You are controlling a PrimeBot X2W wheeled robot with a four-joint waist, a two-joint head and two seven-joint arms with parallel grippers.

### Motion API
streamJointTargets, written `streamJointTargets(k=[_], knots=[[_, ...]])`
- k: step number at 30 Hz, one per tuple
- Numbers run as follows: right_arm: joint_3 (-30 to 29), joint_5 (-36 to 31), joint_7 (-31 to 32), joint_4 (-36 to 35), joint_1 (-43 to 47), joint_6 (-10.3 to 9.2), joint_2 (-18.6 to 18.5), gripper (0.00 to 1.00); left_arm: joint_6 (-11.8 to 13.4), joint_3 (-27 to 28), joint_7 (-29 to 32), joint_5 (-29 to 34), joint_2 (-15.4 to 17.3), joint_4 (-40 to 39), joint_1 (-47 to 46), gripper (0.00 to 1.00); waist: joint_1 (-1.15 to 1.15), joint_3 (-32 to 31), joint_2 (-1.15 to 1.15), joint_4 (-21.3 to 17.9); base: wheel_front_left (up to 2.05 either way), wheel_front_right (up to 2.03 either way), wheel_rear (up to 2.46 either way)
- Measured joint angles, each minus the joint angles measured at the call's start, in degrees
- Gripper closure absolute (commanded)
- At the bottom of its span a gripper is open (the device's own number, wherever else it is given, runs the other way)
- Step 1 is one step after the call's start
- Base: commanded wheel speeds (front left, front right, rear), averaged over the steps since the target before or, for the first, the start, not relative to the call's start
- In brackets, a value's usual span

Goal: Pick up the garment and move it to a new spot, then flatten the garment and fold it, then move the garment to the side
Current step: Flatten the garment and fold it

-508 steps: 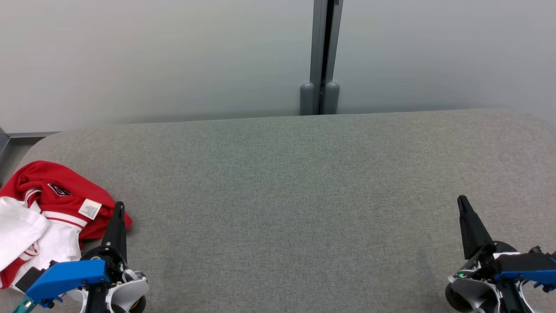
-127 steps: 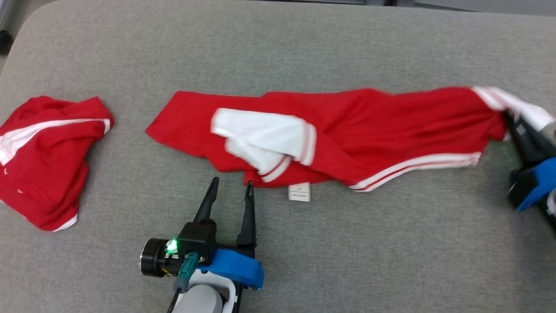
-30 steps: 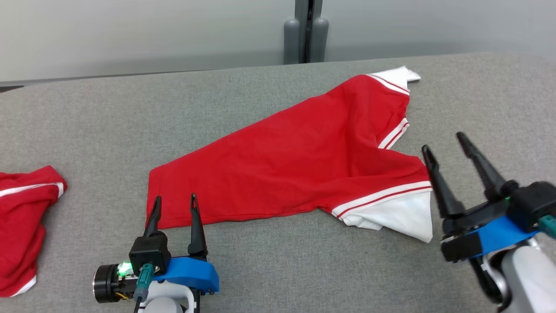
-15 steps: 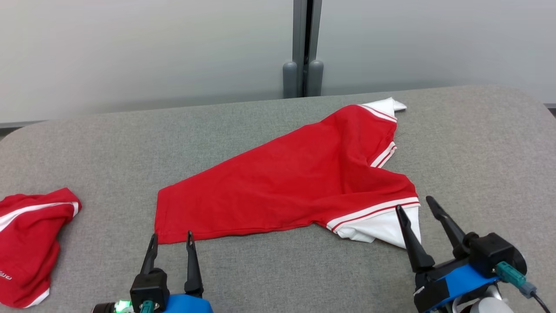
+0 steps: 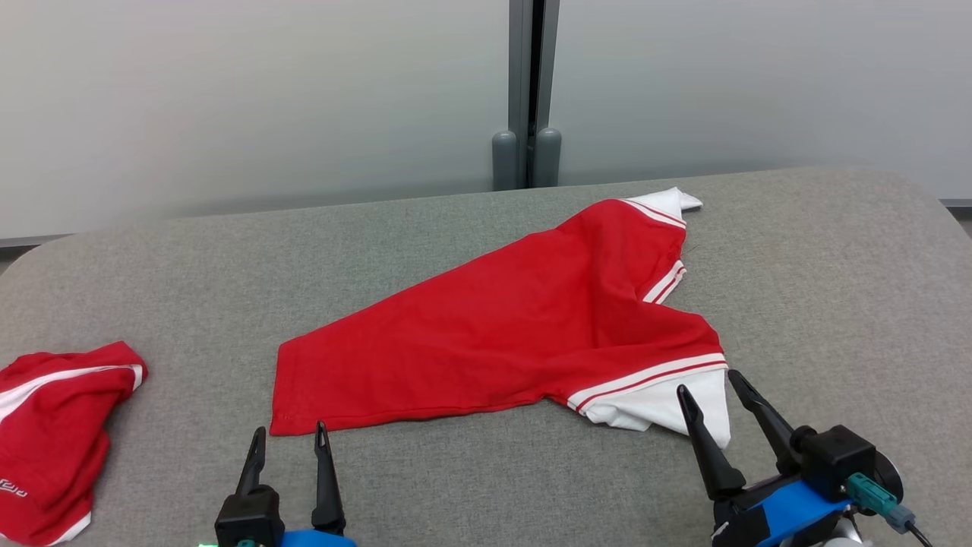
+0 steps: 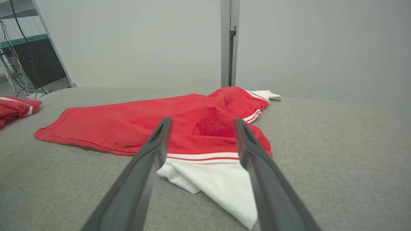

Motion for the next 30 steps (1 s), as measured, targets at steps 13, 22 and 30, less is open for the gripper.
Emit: streamJointTargets(k=[13,22,30], knots=[[1.62,1.81,-0.01,-2.15,-2.86,0.0,-1.46,0.0,1.58,0.97,0.0,-4.59,0.0,4.89,-5.22,0.0,0.02,7.04,0.0,-1.73,0.0,0.0,0.0],[3.11,3.57,0.0,-3.57,-6.49,0.0,-2.88,0.0,5.48,4.94,0.0,-9.12,-0.02,10.92,-12.35,0.0,0.02,14.22,0.0,-2.88,0.0,0.0,0.0],[2.54,4.11,0.0,-3.64,-6.98,0.0,-3.53,0.0,6.03,5.61,-0.52,-10.54,-0.02,13.4,-14.12,0.0,0.01,16.08,0.0,-3.2,0.0,0.0,0.0]])
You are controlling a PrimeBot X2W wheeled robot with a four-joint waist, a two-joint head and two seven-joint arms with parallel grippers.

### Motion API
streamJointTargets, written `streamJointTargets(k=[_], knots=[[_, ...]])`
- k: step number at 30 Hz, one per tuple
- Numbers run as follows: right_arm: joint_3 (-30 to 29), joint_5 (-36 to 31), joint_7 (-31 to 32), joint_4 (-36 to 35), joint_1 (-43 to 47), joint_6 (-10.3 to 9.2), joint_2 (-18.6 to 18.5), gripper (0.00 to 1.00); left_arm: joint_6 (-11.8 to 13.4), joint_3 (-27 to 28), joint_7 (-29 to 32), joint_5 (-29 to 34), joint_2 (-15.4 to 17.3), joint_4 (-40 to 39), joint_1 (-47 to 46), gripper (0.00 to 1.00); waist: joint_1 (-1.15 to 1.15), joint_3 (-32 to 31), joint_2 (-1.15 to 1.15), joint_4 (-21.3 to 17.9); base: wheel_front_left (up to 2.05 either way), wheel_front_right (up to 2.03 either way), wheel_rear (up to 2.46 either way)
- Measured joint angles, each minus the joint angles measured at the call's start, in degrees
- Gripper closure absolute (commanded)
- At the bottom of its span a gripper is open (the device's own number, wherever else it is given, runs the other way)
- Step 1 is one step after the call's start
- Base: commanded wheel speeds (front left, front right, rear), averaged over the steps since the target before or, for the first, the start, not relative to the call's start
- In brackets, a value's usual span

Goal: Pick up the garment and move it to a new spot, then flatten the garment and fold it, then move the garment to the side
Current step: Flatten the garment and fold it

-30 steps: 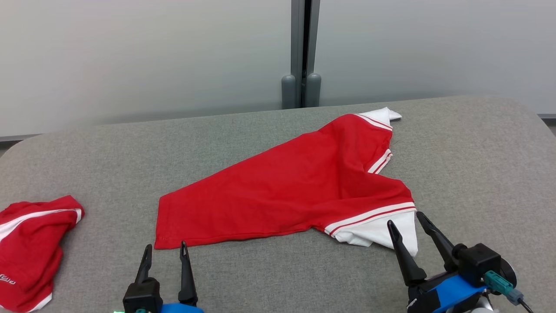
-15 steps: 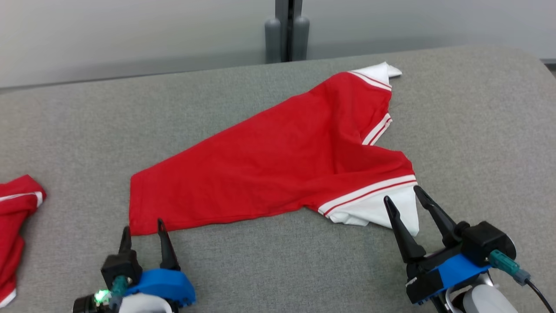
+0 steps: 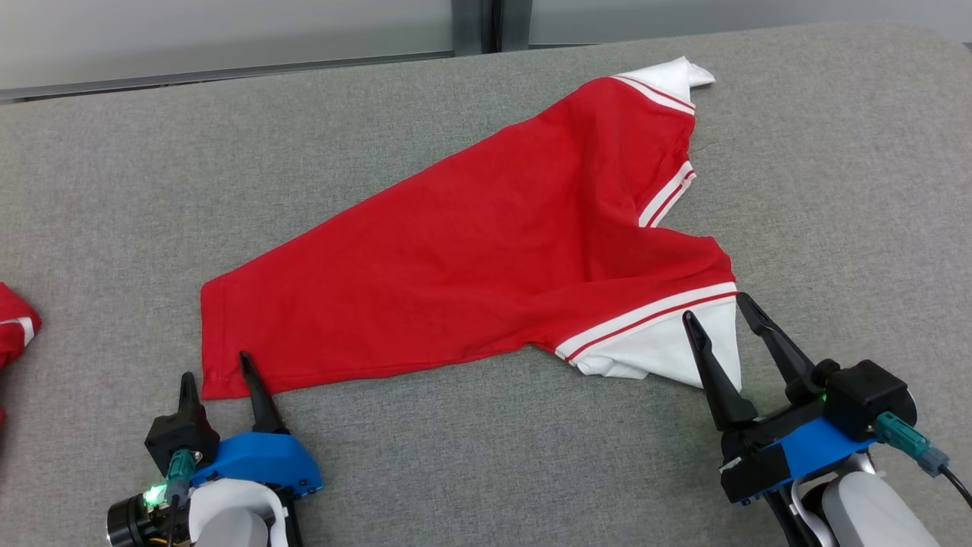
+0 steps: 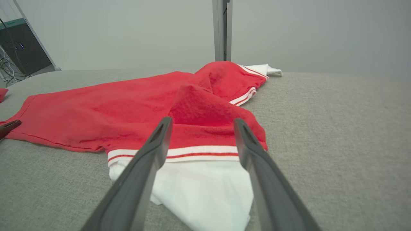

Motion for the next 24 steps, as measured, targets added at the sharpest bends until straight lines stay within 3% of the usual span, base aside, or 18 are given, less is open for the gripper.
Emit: streamJointTargets(k=[1,2,3,14,24], knots=[[-0.15,0.04,0.0,0.04,0.0,0.0,-0.03,0.0,-0.27,-0.24,-0.02,-0.19,0.04,0.26,-0.04,0.03,0.0,0.01,0.0,-0.01,0.0,0.0,0.0],[-0.37,0.07,0.0,0.12,0.0,0.0,-0.04,0.0,-0.51,-0.58,-0.12,-0.42,0.05,0.57,-0.14,0.56,0.0,0.0,0.0,-0.01,0.0,0.0,0.0],[-0.6,0.2,0.0,0.21,0.01,0.0,-0.05,0.0,-0.78,-0.87,-0.14,-0.68,0.08,0.79,-0.2,1.0,0.0,-0.05,0.0,0.0,0.0,0.0,0.0],[-3.57,1.64,0.0,2.0,3.88,0.0,-1.59,0.0,-1.57,-2.68,0.18,-1.4,0.19,-0.26,0.51,1.0,0.0,-1.02,0.0,0.82,0.0,0.0,0.0],[2.07,4.53,0.0,3.48,6.83,0.0,-5.92,0.0,-2.03,-3.53,0.2,-0.62,0.16,-1.48,1.62,1.0,0.0,-1.23,0.0,0.94,0.0,0.0,0.0]])
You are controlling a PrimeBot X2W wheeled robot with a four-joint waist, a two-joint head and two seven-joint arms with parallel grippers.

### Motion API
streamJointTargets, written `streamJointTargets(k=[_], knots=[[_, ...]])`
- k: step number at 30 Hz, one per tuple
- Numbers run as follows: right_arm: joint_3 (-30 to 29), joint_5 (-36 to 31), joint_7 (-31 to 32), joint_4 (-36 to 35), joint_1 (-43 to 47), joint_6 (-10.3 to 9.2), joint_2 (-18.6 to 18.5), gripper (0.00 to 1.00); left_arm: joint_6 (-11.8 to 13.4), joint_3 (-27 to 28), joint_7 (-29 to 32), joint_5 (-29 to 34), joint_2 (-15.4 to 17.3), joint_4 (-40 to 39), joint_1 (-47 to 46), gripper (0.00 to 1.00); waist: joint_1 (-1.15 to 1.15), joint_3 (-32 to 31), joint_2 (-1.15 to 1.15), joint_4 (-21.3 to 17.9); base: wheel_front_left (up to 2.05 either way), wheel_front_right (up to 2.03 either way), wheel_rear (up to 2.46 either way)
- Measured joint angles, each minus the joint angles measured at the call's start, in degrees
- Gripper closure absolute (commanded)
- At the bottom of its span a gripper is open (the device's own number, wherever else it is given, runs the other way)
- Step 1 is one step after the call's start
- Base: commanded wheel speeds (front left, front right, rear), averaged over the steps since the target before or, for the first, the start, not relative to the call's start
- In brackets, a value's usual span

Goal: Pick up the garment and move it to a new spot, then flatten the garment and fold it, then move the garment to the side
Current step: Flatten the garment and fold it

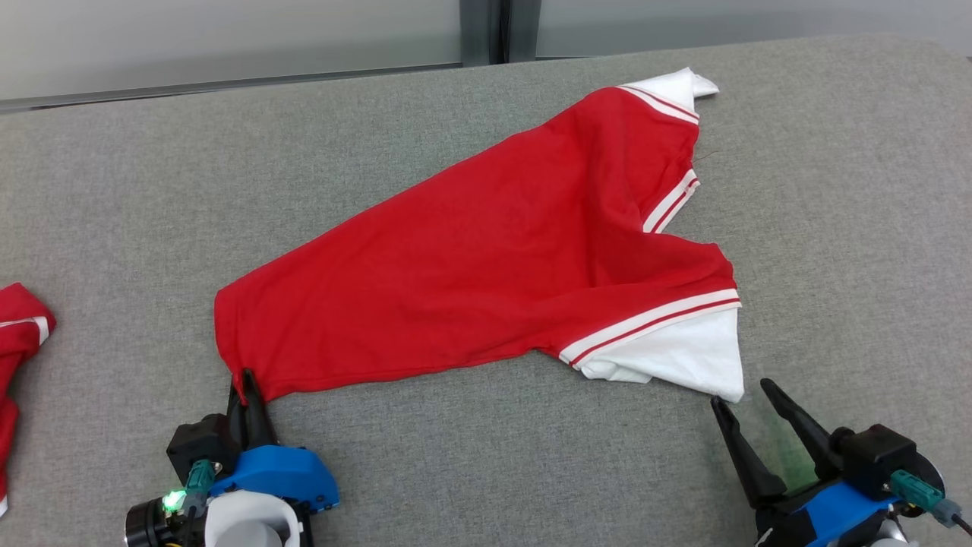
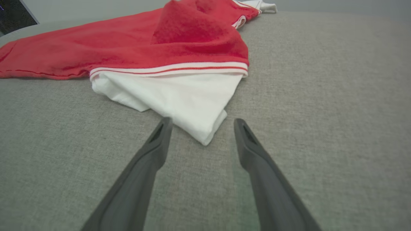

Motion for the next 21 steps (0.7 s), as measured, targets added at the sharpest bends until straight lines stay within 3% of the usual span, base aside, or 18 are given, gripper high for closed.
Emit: streamJointTargets(k=[9,21], knots=[[4.17,0.9,0.0,3.12,-1.86,0.0,-1.02,0.0,-0.03,-0.51,0.0,-0.04,-0.05,-0.34,0.0,1.0,0.0,0.35,0.0,0.7,0.0,0.0,0.0],[4.56,0.13,0.0,4.89,-3.78,0.0,-0.78,0.0,-0.24,-0.83,-0.01,-0.03,-0.12,-0.57,0.01,1.0,0.0,0.68,0.0,1.61,0.0,0.0,0.0]])
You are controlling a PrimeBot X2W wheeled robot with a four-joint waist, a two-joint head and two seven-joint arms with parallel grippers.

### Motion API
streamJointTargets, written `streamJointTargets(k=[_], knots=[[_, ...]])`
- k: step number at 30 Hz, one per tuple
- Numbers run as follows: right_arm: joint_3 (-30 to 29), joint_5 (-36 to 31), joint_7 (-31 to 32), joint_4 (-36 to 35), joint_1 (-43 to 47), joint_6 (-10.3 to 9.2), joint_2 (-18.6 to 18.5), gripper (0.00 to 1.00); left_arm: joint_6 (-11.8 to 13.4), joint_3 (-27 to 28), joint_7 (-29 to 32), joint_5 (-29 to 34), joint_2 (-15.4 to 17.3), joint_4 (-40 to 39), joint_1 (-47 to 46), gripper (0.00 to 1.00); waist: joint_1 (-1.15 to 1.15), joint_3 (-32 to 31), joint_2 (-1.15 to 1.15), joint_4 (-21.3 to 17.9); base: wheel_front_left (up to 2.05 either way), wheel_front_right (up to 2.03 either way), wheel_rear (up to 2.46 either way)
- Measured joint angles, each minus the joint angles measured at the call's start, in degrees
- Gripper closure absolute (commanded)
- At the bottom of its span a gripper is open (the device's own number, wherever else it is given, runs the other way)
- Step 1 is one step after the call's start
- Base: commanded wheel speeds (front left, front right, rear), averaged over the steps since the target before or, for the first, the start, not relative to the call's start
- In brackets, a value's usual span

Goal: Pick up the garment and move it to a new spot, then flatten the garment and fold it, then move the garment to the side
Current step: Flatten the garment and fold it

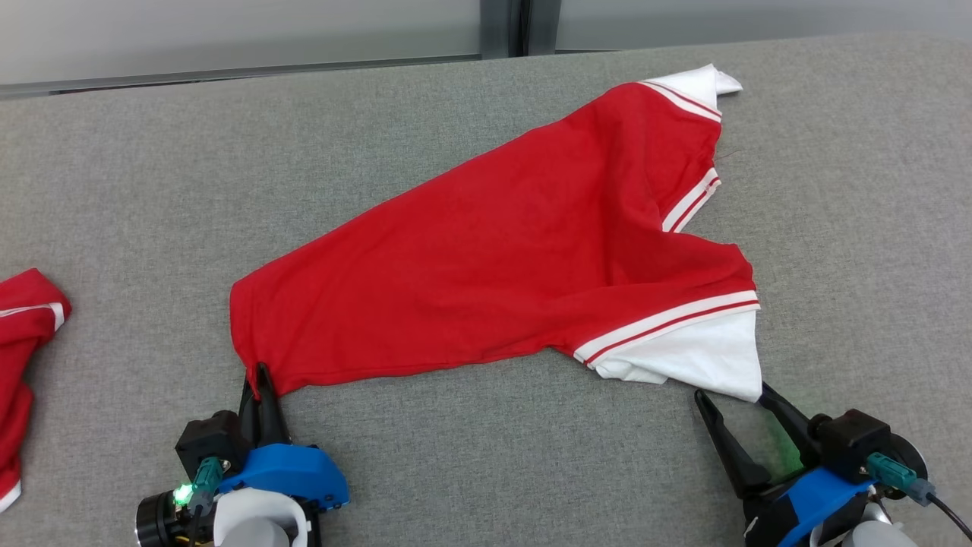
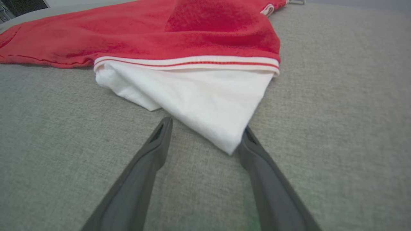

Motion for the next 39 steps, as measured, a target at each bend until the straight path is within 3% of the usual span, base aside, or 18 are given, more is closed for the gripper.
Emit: streamJointTargets(k=[3,4,5,6,14,21,29,34,39], knots=[[-0.24,-1.0,0.0,0.07,-0.21,0.0,0.13,0.0,-0.05,-0.01,0.0,0.0,0.01,-0.07,0.02,1.0,0.0,0.13,0.0,-0.02,0.0,0.0,0.0],[-0.19,-1.24,-0.01,0.53,-0.21,0.0,0.12,0.19,-0.2,-0.03,0.0,-0.02,0.01,-0.04,0.03,1.0,0.0,0.18,0.0,-0.02,0.0,0.0,0.0],[-0.22,-1.19,-0.01,0.83,-0.19,0.0,0.13,0.29,-0.23,-0.02,0.0,-0.36,0.02,-0.01,0.03,1.0,0.0,0.27,0.0,-0.04,0.0,0.0,0.0],[-0.01,-0.68,-0.15,1.37,-0.2,0.0,0.08,1.0,-0.32,-0.01,-0.02,-0.4,0.02,0.12,-0.02,1.0,0.0,0.38,0.0,-0.1,0.0,0.0,0.0],[0.29,0.32,-0.09,-1.58,-0.66,0.0,-0.65,1.0,-1.19,0.71,0.16,1.32,0.01,-0.51,-0.31,1.0,0.0,-0.05,0.0,-0.55,0.0,0.0,0.0],[0.52,3.24,-0.09,-10.88,0.44,0.0,-1.32,1.0,-2.8,1.01,0.25,2.7,-0.01,-5.53,-0.03,1.0,0.0,-2.44,0.0,-0.96,0.0,0.0,0.0],[-3.02,11.76,-0.09,-24.62,-4.13,0.0,-3.23,1.0,-7.92,3.66,0.25,9.24,0.33,-15.34,-5.1,1.0,0.0,-6.26,0.0,-1.45,0.0,0.0,0.0],[-7.94,16.04,-0.09,-31.73,-10.57,0.0,-5.41,1.0,-11.78,4.34,0.25,11.99,3.78,-19.6,-12.83,1.0,0.0,-8.53,0.0,-1.63,0.0,0.0,0.0],[-9.84,19.62,-0.09,-34.71,-18.36,0.0,-10.09,1.0,-14.38,4.14,0.82,13.82,7.88,-21.42,-21.1,1.0,0.0,-11.01,0.0,-1.65,0.0,0.0,0.0]])
